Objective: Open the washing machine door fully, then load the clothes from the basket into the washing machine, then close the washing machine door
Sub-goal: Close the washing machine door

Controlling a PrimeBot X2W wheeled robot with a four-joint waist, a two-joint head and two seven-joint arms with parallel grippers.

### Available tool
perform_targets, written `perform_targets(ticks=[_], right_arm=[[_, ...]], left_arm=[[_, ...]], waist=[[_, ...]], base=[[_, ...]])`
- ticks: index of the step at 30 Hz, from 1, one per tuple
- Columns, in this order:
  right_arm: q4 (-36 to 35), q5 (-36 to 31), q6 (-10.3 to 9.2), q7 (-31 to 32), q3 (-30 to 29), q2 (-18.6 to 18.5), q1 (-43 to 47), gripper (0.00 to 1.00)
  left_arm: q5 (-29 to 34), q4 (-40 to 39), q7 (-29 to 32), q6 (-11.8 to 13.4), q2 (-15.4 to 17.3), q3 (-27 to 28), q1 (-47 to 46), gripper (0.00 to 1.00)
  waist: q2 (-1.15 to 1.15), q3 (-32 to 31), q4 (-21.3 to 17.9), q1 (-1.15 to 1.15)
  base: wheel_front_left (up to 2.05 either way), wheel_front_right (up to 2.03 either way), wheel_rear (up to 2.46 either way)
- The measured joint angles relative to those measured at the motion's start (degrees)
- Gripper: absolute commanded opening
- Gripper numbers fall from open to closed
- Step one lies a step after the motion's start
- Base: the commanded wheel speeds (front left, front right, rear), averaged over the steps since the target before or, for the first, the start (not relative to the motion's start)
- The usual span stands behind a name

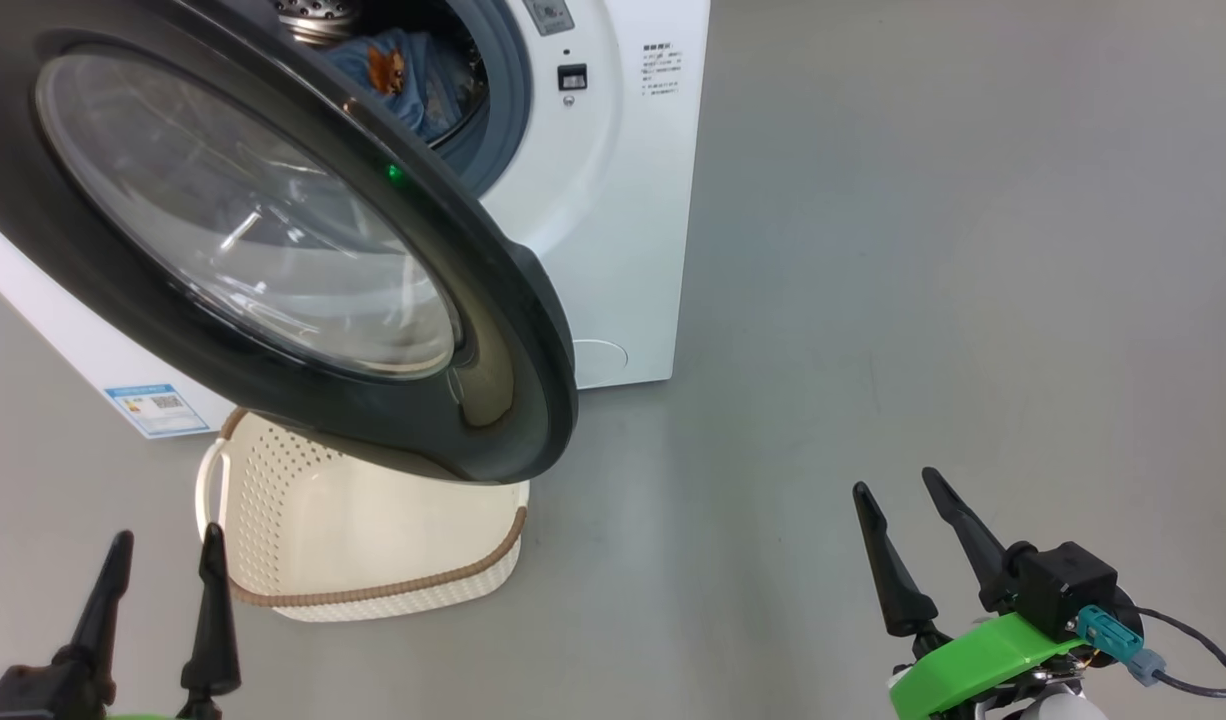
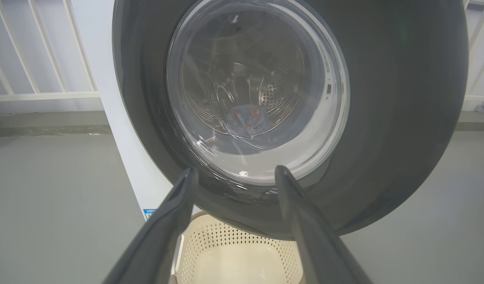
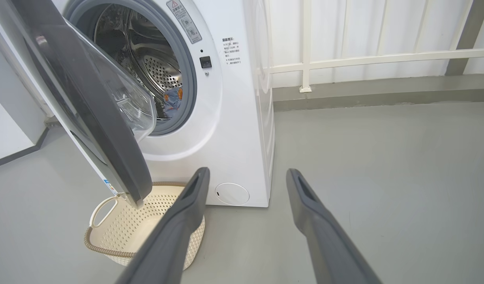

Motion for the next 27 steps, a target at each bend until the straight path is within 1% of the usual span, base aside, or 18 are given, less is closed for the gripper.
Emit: perform_targets(ticks=[7,9,15,17,27], right_arm=[[-0.3,0.0,0.00,0.0,0.0,0.0,0.7,1.00],[-0.3,-0.2,0.00,0.0,-0.1,0.0,1.0,1.00],[-0.4,-0.4,0.00,0.0,-0.1,0.0,1.1,1.00],[-0.4,-0.4,0.00,0.0,-0.1,0.0,1.1,1.00],[-0.5,-0.5,0.00,0.0,-0.1,0.0,1.1,1.00]], left_arm=[[0.8,0.8,0.0,-0.5,-1.7,1.1,1.4,1.00],[1.2,0.9,0.0,-1.0,-1.8,1.4,1.7,1.00],[1.7,1.7,0.0,-1.1,-2.4,2.3,2.0,1.00],[1.7,1.7,0.0,-1.5,-2.7,2.5,2.1,1.00],[2.2,2.0,0.0,-2.0,-3.4,2.6,2.4,1.00]], waist=[[0.00,-0.5,-0.1,0.00],[0.00,-0.6,-0.1,0.00],[0.00,-1.1,-0.1,0.00],[0.00,-1.2,-0.2,0.00],[0.00,-1.7,0.0,0.00]], base=[[0.00,0.00,0.00],[0.00,0.00,0.00],[0.00,0.00,0.00],[0.00,0.00,0.00],[0.00,0.00,0.00]])
